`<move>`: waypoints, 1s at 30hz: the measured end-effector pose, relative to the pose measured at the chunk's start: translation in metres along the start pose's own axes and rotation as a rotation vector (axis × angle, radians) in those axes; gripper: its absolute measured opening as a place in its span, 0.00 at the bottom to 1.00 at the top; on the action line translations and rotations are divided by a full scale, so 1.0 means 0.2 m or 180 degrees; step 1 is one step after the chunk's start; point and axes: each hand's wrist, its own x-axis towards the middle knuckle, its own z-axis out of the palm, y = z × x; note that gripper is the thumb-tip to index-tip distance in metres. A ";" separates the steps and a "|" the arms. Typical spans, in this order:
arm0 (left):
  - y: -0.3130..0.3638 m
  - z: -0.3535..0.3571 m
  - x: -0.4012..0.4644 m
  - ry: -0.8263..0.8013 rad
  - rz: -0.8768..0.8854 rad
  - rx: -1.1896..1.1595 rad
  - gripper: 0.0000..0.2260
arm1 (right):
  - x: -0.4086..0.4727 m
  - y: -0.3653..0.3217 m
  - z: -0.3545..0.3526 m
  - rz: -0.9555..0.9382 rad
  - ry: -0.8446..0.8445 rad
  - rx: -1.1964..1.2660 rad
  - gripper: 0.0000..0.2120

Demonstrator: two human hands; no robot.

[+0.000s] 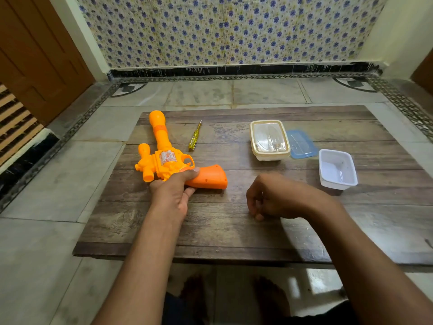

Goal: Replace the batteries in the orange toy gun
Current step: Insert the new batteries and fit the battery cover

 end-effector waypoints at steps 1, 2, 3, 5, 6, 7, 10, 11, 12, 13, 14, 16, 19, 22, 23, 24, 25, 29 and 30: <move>0.00 0.00 0.00 -0.0009 0.0007 0.0000 0.37 | 0.00 0.00 0.00 0.0011 0.0001 -0.0029 0.10; 0.00 0.00 0.00 -0.0007 0.0016 -0.0004 0.37 | 0.00 -0.01 0.00 0.0004 -0.0002 -0.0067 0.10; 0.00 0.00 0.00 -0.0011 0.0018 -0.0013 0.37 | 0.00 -0.01 0.01 -0.0022 -0.0012 -0.0109 0.10; 0.00 0.00 0.00 -0.0011 0.0014 -0.0018 0.37 | 0.00 -0.02 0.01 -0.0110 -0.0027 -0.0180 0.09; 0.00 0.00 0.00 -0.0013 0.0017 -0.0024 0.37 | 0.00 -0.02 0.01 -0.0162 -0.0011 -0.0174 0.09; 0.00 0.00 0.00 -0.0012 0.0012 -0.0038 0.38 | 0.00 -0.02 0.00 -0.0215 0.0031 -0.0118 0.09; -0.01 0.00 0.01 -0.0008 0.0027 -0.0067 0.38 | 0.01 -0.02 -0.01 -0.0399 0.0322 0.0269 0.10; -0.01 0.00 0.02 -0.0008 0.0035 -0.0064 0.38 | 0.02 -0.03 -0.01 -0.0470 0.0414 0.0424 0.10; -0.01 0.00 0.02 -0.0022 0.0033 -0.0061 0.37 | 0.02 -0.05 -0.01 -0.0557 0.0513 0.0550 0.10; -0.01 0.00 0.02 -0.0033 0.0026 -0.0055 0.37 | 0.03 -0.06 0.00 -0.0657 0.0647 0.0636 0.11; -0.01 0.00 0.02 -0.0034 0.0020 -0.0049 0.37 | 0.04 -0.08 0.00 -0.0761 0.0817 0.0692 0.10; -0.01 0.00 0.01 -0.0013 0.0000 -0.0054 0.36 | 0.08 -0.10 0.02 -0.0915 0.1186 0.0757 0.09; -0.01 0.01 0.00 -0.0070 -0.0030 -0.0089 0.33 | 0.13 -0.14 0.04 -0.1073 0.1517 0.0976 0.09; -0.01 0.00 0.00 -0.0091 -0.0057 -0.0065 0.33 | 0.19 -0.19 0.08 -0.1123 0.1725 0.0988 0.13; -0.01 0.00 0.00 -0.0067 -0.0055 -0.0060 0.34 | 0.21 -0.20 0.09 -0.1116 0.1821 0.0974 0.12; -0.01 0.00 0.00 -0.0061 -0.0062 -0.0058 0.34 | 0.23 -0.21 0.10 -0.1091 0.1912 0.0977 0.10; 0.00 0.00 -0.01 -0.0049 -0.0063 -0.0059 0.34 | 0.24 -0.22 0.11 -0.1052 0.1989 0.0995 0.09; 0.00 0.00 -0.01 -0.0055 -0.0084 -0.0109 0.34 | 0.28 -0.23 0.12 -0.0837 0.2043 0.1146 0.08; 0.00 0.00 -0.01 -0.0044 -0.0093 -0.0118 0.34 | 0.28 -0.23 0.13 -0.0797 0.2062 0.1208 0.08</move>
